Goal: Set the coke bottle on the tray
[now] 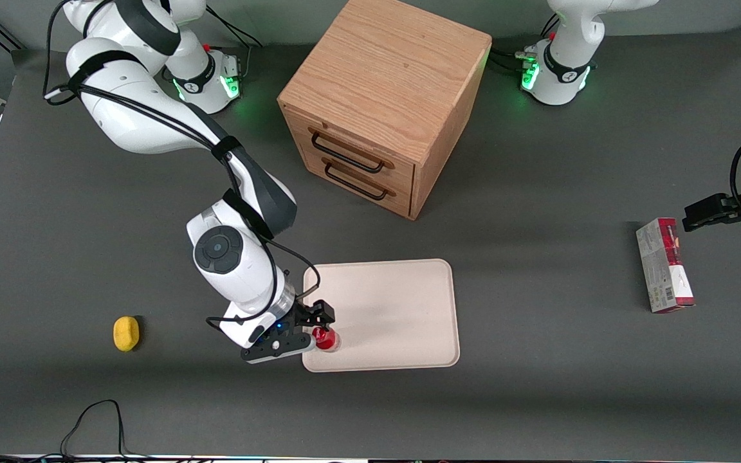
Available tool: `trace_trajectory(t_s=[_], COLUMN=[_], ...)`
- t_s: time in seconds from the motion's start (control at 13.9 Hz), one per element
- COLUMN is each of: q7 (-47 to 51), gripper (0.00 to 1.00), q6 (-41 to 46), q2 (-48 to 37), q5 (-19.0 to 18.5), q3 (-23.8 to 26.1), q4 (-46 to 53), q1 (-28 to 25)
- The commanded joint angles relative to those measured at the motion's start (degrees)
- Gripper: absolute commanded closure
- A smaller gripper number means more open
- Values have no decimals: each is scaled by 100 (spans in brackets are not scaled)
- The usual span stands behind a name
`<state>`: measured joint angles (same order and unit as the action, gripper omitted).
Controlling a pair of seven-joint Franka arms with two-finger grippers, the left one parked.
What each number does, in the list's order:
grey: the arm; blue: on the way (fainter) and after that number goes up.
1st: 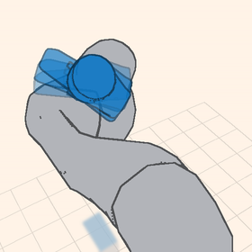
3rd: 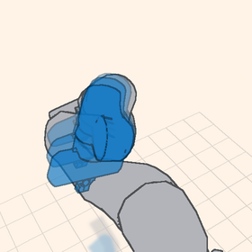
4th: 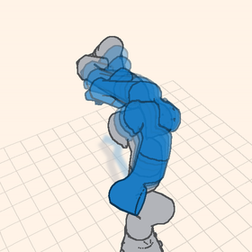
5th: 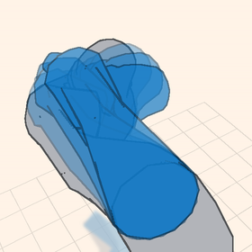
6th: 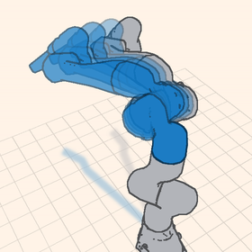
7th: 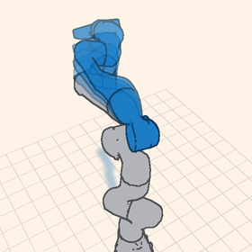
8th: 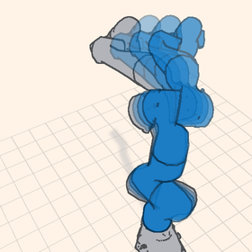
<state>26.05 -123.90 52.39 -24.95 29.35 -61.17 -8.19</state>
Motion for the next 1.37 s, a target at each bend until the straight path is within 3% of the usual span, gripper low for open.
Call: trace_trajectory(t_s=[0.0, 0.29, 0.43, 0.65, 0.94, 1.3], q7=[41, -354, -468, -1730, -2506, -2579], gripper=[0, 0, 0, 0, 0, 0], q6=[346, 1663, 2026, 1992, 1905, 2256], q2=[-526, -1904, -2870, -4461, -5878, -6443], q5=[155, 1305, 1894, 2651, 2768, 2468], q3=[18, -165, -875, -2149, -3372, -3533], q4=[-105, -991, -1824, -3563, -5236, -5362], q1=[71, 475, 467, 432, 406, 397])
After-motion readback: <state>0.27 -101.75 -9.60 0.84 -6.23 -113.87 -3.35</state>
